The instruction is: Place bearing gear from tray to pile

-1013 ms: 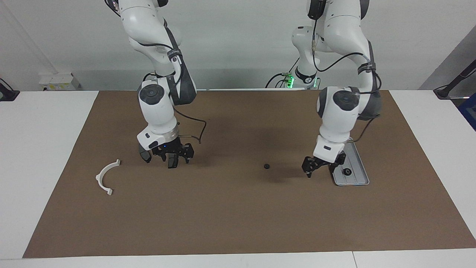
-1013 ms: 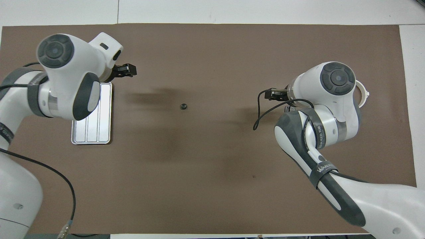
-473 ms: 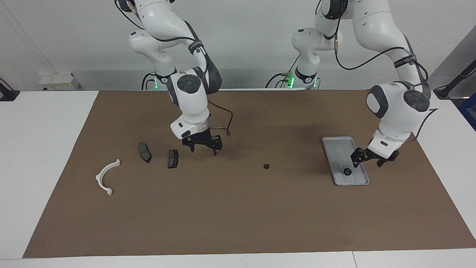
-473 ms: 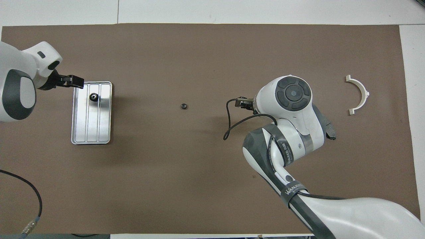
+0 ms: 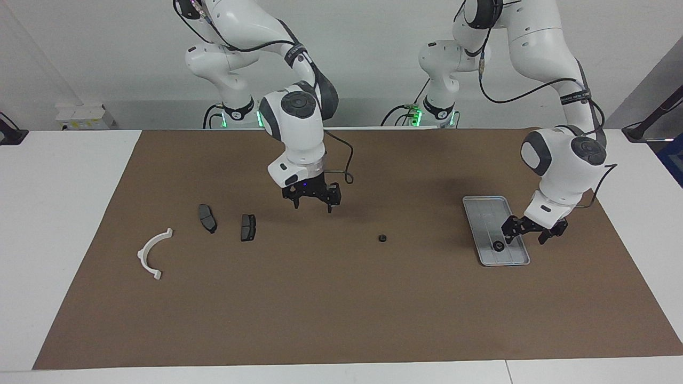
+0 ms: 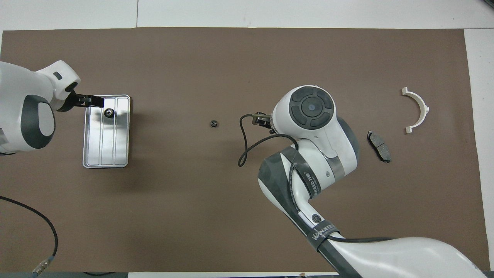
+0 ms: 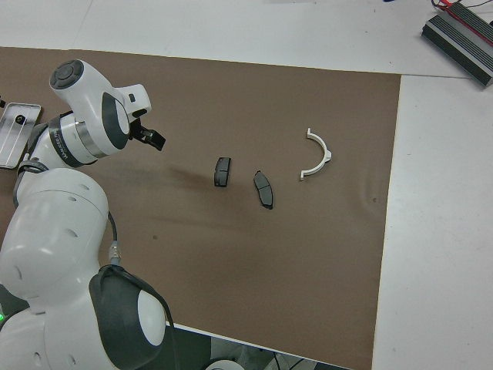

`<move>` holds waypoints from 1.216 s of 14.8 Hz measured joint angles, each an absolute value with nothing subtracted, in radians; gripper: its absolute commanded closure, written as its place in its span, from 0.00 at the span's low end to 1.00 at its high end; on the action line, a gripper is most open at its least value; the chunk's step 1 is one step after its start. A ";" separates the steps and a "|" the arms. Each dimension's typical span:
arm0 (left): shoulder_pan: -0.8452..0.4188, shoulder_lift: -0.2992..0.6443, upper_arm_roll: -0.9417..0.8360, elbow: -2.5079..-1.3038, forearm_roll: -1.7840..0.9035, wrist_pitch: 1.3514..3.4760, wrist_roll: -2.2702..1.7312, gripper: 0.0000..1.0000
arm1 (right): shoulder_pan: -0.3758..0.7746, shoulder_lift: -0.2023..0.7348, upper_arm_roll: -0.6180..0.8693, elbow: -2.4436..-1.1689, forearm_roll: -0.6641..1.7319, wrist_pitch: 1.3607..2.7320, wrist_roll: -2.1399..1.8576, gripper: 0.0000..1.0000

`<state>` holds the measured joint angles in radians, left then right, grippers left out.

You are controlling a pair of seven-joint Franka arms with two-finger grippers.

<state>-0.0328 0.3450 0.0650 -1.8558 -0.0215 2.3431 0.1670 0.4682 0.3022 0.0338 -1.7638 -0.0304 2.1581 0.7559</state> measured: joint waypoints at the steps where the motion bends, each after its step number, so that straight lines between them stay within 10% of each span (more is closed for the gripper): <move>1: -0.050 0.345 0.064 -1.856 -0.022 2.346 0.152 0.00 | 0.478 0.323 0.034 -1.736 -0.030 2.152 0.772 0.00; 18: -0.084 0.361 0.074 -1.926 -0.022 2.397 0.170 0.00 | 0.663 0.743 0.029 -1.239 -0.041 2.047 1.069 0.03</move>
<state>-0.0837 0.3612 0.0736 -1.9262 -0.0218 2.3970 0.1700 0.6633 0.7427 0.0290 -1.2390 -0.0410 2.0471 1.0694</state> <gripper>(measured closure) 0.000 0.026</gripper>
